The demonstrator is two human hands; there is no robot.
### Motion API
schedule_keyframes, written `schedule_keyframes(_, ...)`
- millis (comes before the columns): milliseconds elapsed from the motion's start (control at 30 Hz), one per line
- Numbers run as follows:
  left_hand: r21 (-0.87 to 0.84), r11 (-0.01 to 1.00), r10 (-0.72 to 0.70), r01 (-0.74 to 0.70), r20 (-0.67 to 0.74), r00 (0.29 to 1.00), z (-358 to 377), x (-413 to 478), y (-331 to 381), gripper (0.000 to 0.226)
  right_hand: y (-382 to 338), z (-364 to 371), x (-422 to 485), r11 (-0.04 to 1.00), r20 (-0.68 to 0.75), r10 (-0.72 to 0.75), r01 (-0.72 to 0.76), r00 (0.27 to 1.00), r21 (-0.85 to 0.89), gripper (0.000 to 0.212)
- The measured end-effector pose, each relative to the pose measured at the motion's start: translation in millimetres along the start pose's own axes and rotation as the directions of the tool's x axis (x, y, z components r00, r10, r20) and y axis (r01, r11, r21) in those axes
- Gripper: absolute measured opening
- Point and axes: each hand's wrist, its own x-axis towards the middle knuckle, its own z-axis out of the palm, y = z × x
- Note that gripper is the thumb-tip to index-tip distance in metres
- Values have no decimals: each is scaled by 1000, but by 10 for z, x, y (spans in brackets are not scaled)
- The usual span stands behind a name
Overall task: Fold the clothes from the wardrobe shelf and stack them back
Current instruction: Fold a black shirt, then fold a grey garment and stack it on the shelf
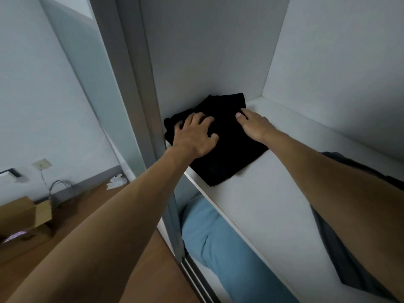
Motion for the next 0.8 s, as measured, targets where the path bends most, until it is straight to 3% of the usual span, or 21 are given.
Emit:
schedule_keyframes(133, -80, 996, 46, -46, -2, 999, -92, -48, 113, 51, 30, -148, -439, 984, -92, 30, -13, 995, 176, 52)
schedule_keyframes(267, -227, 922, 277, -312, -176, 945, -102, -246, 518, 42, 214, -389, -1222, 960, -335, 147, -52, 931, 277, 45)
schedule_keyframes(400, -399, 745, 522, -534, -150, 840, 27, -516, 1084, 33, 599, -709, -2159, 920, -467, 336, -178, 818, 350, 37)
schedule_keyframes(533, -585, 555, 686, -591, -80, 723, 219, -876, 1630, 32, 1033, -876, -3176, 837, -538, 541, -350, 646, 420, 35)
schedule_keyframes(700, -617, 489, 818, -616, 80, 569, 448, -1293, 2251, 36, 1520, -810, -4203, 660, -483, 751, -521, 450, 542, 31)
schedule_keyframes(800, -577, 481, 863, -660, 179, 473, 569, -1506, 2562, 51, 1753, -801, -4604, 619, -463, 784, -586, 414, 523, 31)
